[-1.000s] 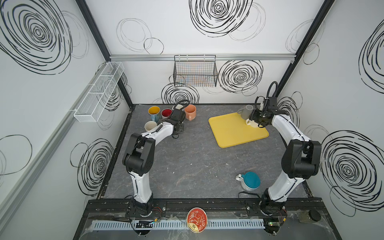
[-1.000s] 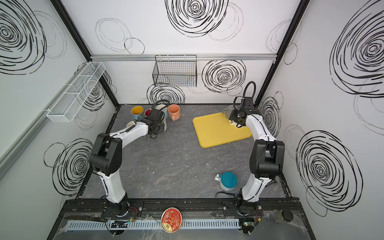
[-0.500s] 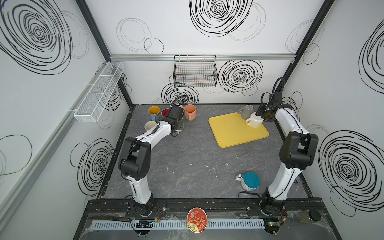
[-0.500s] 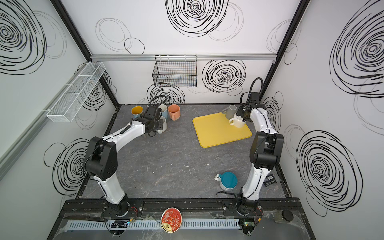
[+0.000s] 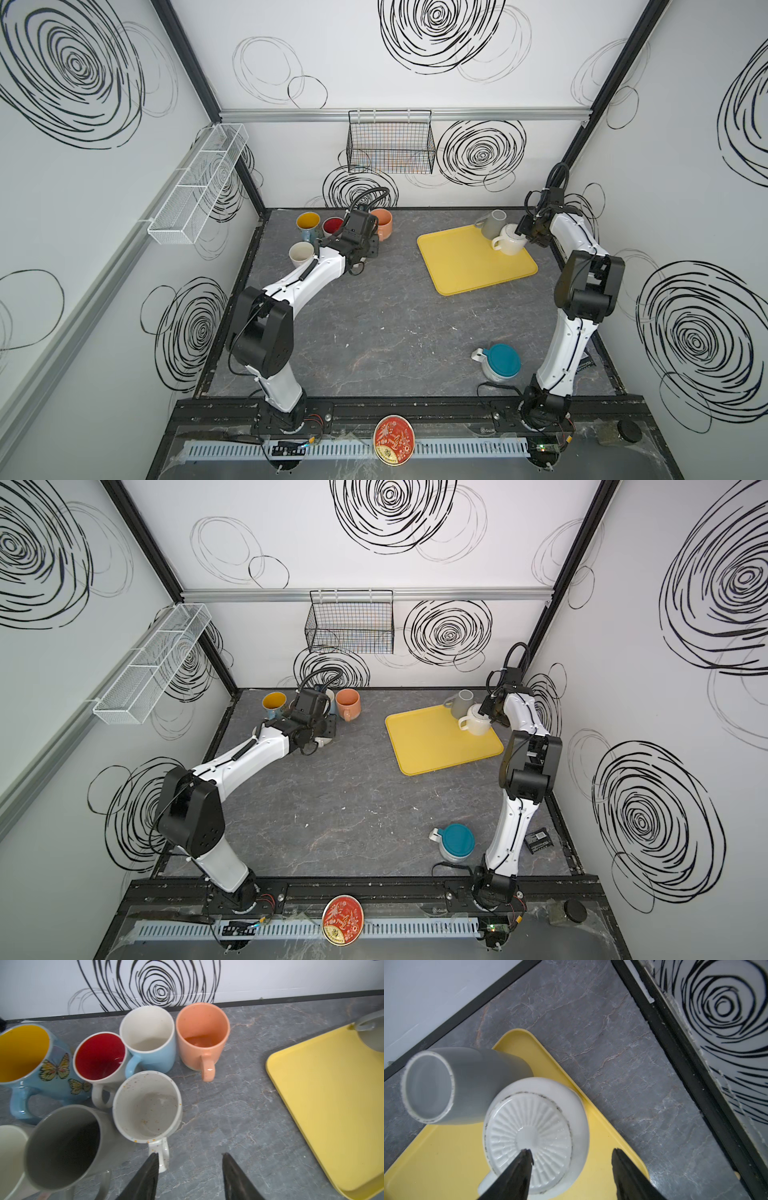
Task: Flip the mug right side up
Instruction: 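Release the speckled mug with the left gripper while the right moves over the white mug, then lower the right gripper onto the upside-down white ribbed mug and grasp it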
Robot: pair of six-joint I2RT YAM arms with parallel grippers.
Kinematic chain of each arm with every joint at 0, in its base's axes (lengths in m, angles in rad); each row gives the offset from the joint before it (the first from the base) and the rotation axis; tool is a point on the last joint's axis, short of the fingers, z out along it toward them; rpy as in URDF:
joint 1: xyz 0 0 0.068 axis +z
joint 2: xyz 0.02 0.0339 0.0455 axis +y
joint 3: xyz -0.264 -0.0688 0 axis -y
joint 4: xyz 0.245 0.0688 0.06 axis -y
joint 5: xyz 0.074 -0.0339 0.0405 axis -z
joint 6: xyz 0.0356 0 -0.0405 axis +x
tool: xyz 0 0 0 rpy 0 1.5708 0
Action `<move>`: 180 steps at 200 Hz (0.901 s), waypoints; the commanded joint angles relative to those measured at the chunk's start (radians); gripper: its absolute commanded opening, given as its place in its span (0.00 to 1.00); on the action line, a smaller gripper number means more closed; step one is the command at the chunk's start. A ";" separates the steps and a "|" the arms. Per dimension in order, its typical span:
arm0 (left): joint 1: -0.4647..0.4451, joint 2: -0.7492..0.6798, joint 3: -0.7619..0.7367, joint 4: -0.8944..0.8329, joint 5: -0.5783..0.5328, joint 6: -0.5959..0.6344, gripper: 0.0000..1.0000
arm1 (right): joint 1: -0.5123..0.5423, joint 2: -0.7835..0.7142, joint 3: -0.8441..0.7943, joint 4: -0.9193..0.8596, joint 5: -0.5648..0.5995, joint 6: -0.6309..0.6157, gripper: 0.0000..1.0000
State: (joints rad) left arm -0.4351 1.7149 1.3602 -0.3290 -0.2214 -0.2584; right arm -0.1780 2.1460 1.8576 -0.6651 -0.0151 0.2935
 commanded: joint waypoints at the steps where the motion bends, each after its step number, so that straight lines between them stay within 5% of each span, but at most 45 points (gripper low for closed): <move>1: -0.024 0.017 -0.007 0.053 0.026 -0.021 0.52 | 0.012 -0.008 -0.040 0.002 -0.036 -0.012 0.65; 70: -0.086 0.063 0.001 0.077 0.044 -0.054 0.52 | 0.065 -0.058 -0.206 0.057 -0.076 -0.063 0.61; 151: -0.110 0.082 -0.004 0.098 0.081 -0.065 0.52 | 0.227 -0.165 -0.401 0.089 -0.005 -0.111 0.59; 180: -0.120 0.089 -0.006 0.110 0.100 -0.075 0.52 | 0.306 -0.201 -0.448 0.120 -0.059 -0.177 0.58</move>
State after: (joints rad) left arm -0.5426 1.7863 1.3605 -0.2672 -0.1482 -0.3199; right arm 0.0639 1.9366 1.4845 -0.4519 -0.0509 0.2039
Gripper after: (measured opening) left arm 0.524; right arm 0.584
